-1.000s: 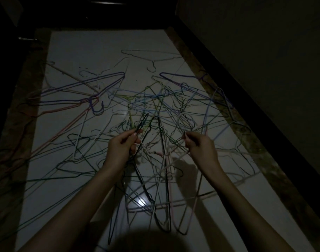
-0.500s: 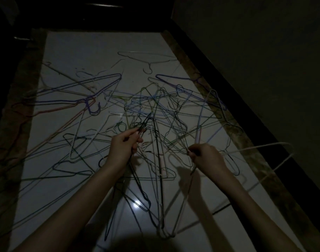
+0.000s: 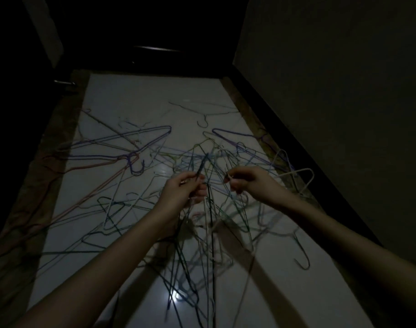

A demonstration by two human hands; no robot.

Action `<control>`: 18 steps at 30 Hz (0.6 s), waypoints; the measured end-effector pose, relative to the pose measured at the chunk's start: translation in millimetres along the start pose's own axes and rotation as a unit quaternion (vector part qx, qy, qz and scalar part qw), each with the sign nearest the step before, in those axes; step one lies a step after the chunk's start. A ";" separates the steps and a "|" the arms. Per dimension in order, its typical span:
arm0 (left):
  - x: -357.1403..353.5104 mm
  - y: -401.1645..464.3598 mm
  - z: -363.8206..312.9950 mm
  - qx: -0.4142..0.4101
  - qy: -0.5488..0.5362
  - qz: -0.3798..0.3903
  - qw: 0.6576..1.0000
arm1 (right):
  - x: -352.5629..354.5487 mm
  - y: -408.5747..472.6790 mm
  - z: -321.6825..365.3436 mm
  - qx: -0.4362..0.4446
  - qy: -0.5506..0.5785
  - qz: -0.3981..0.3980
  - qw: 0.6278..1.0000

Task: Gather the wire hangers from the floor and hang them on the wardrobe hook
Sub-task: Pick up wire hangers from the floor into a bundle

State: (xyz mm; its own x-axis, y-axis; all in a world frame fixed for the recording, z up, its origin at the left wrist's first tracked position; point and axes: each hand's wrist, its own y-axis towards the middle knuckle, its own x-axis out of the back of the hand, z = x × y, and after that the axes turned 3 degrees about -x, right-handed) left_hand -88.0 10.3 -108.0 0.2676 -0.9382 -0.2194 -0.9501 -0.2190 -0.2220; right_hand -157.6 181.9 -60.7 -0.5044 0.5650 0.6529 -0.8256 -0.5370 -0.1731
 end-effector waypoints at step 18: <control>34.9 74.6 -21.0 0.098 -0.084 -0.040 0.991 | -65.4 123.8 27.3 0.044 0.194 -0.016 0.980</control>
State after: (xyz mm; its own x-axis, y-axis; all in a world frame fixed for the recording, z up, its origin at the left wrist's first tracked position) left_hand -152.9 -44.4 -112.3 0.3785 -0.8586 -0.3457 -0.8802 -0.2183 -0.4214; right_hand -219.9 61.4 -104.6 -0.5511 0.7685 0.3250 -0.8261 -0.5575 -0.0826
